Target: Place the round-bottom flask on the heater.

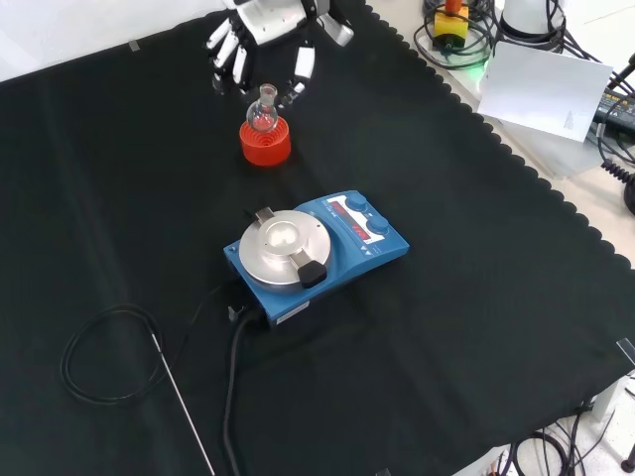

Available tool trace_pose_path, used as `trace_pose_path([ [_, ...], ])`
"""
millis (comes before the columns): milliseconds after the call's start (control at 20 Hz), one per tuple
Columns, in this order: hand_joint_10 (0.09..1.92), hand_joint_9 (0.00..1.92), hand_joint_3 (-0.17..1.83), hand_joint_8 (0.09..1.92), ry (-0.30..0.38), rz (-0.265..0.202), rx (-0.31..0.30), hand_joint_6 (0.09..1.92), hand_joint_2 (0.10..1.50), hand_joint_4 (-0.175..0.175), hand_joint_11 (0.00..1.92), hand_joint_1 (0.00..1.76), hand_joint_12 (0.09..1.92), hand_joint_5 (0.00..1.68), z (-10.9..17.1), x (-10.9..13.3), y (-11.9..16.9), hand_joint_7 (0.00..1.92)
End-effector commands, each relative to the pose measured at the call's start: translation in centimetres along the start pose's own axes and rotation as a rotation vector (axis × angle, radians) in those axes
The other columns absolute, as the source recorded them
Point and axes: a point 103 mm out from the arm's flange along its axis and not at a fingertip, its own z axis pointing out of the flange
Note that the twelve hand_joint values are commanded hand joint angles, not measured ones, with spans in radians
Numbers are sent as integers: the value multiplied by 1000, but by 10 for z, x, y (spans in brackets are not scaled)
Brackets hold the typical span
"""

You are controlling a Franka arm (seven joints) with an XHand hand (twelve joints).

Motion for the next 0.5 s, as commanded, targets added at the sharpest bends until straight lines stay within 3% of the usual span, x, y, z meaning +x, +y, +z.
trace_pose_path([
  [50, 561, 755, 838, 667, -37, -80, 48, 990, 631, 51, 408, 1121, 1332, 1143, -4, 63, 34, 548],
  [500, 560, 755, 842, 667, -55, -169, 78, 993, 630, 54, 411, 1121, 1332, 1142, 1, 119, 65, 546],
])
